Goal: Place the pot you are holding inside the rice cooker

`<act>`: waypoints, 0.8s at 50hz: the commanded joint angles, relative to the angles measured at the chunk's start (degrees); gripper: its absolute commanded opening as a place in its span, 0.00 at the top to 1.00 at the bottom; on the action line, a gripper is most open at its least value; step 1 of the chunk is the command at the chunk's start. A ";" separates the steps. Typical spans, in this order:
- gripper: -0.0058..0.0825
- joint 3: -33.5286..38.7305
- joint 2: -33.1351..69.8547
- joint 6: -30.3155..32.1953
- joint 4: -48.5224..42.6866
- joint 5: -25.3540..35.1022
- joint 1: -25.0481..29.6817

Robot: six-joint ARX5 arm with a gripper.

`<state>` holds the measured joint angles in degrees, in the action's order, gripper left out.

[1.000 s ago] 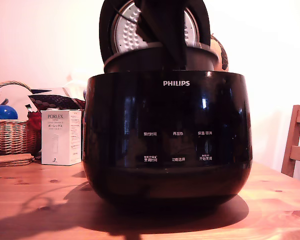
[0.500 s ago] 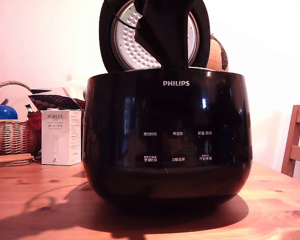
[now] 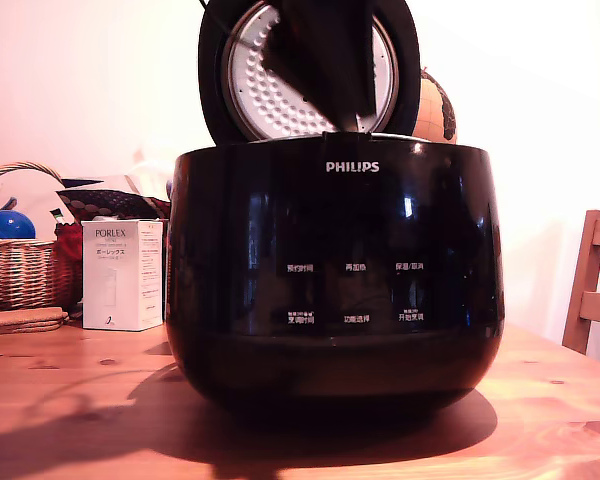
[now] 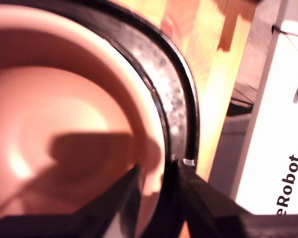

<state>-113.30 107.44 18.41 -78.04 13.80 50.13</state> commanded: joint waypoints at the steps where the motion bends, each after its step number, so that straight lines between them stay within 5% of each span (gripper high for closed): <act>1: 0.86 -0.20 -3.04 -0.66 -0.02 -0.17 -0.17; 4: 0.97 -0.20 -4.15 -2.03 0.00 -0.52 -0.33; 20: 0.96 -0.20 -12.13 -10.86 0.04 -11.87 -4.57; 40: 0.96 -0.20 -20.61 -12.72 0.09 -25.09 -21.64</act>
<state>-113.36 86.59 5.98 -78.04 -10.87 30.09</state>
